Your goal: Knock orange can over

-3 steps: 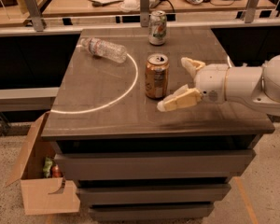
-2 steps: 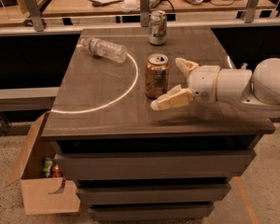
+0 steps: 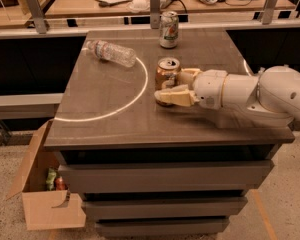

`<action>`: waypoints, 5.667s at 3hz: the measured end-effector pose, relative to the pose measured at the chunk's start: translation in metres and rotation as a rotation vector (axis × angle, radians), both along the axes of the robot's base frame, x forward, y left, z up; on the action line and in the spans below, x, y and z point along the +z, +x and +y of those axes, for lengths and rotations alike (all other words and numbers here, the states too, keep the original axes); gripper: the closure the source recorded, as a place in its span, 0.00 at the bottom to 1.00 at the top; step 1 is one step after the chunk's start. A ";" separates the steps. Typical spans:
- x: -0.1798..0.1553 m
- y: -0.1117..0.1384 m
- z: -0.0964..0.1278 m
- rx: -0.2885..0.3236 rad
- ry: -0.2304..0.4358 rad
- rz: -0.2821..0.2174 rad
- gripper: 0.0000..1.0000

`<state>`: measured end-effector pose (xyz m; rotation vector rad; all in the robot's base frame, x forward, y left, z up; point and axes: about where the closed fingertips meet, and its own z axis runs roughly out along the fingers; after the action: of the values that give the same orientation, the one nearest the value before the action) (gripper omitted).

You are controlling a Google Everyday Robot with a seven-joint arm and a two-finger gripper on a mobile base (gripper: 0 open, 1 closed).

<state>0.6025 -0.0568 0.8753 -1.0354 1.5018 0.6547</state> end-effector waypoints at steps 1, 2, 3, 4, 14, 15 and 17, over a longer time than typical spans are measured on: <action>0.002 0.003 0.002 0.005 -0.001 -0.015 0.65; 0.018 0.002 0.000 0.031 -0.080 -0.132 0.88; 0.033 0.002 -0.001 0.026 -0.178 -0.294 1.00; 0.033 0.001 0.000 0.031 -0.182 -0.301 1.00; 0.000 0.013 -0.024 0.400 -1.014 -0.804 0.59; 0.004 0.012 -0.024 0.398 -1.022 -0.805 0.36; 0.012 0.004 -0.015 0.462 -0.997 -0.778 0.00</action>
Offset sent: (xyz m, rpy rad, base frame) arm 0.0034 -0.0088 0.0385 -0.2233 -0.3307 0.0652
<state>0.6069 -0.0715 0.8870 -2.1227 0.8301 -0.2892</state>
